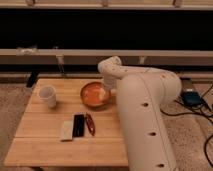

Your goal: Drag the ceramic bowl in a circle

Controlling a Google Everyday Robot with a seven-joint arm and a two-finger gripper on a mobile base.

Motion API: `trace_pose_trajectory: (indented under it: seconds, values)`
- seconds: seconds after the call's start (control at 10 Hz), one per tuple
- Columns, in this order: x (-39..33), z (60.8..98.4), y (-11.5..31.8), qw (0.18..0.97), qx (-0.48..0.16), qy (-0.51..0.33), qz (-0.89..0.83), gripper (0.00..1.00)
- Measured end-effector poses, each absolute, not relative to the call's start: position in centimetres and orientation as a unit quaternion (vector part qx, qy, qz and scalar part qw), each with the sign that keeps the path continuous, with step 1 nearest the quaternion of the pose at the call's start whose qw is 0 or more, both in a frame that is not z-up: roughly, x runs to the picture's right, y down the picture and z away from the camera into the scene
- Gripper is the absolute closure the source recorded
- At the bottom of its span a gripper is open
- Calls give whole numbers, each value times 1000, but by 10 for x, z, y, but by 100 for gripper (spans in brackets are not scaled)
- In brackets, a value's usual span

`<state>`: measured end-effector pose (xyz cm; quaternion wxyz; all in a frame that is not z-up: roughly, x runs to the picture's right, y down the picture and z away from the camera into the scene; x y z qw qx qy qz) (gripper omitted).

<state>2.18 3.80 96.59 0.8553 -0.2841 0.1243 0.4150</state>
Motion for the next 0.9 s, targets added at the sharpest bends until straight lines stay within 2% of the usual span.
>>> trace_pose_trajectory:
  seconds: [0.3,0.4,0.8,0.9]
  values:
    - [25,966,38,855,-278,122,420,51]
    - [29,958,34,856,-275,119,422,63]
    - [33,938,34,861,-264,116,420,98]
    - [39,936,34,861,-258,120,421,100]
